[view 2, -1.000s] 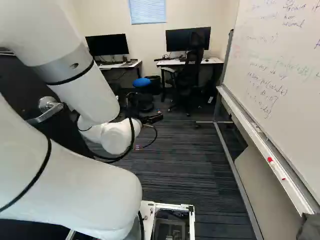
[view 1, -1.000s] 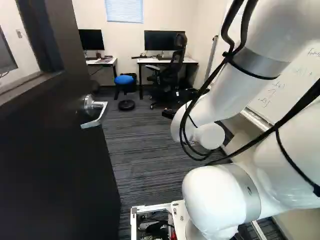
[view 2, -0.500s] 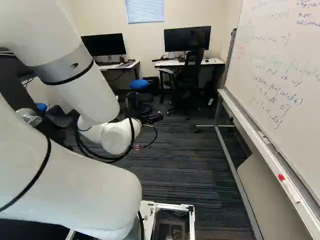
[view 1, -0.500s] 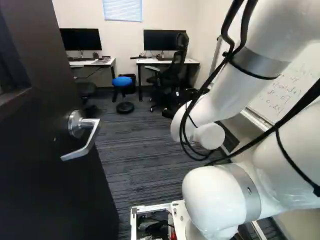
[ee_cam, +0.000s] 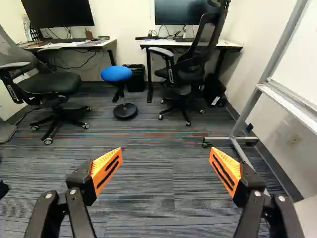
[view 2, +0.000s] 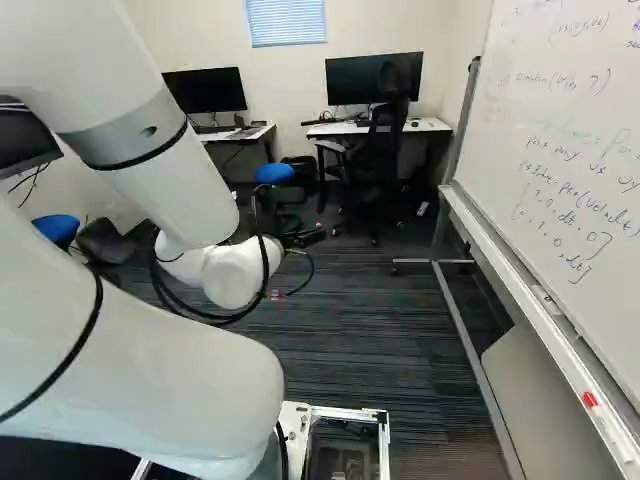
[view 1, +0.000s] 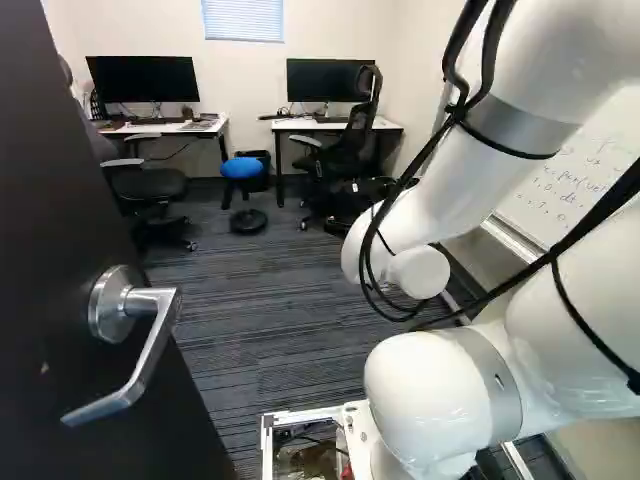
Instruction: Open the door and move inside
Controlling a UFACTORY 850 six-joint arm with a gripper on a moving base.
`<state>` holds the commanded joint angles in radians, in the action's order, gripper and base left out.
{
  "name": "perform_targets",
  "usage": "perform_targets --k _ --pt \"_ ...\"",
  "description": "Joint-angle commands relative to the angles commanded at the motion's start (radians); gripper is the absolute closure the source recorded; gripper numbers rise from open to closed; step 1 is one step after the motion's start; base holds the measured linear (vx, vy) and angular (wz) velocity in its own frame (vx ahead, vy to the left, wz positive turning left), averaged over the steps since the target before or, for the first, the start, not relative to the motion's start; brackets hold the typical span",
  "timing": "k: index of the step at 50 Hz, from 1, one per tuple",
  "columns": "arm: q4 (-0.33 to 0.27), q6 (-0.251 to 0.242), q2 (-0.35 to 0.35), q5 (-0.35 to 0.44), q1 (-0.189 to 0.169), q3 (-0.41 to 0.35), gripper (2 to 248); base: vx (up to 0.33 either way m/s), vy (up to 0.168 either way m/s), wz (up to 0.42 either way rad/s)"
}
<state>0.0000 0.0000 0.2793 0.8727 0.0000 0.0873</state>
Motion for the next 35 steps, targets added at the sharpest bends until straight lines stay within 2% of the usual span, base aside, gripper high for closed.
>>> perform_targets --k 22,35 --pt "0.0 0.0 0.0 0.0 0.0 0.0 3 0.158 0.003 0.0" --pt "0.0 0.0 0.0 0.0 0.0 0.0 3 0.063 0.0 -0.002"
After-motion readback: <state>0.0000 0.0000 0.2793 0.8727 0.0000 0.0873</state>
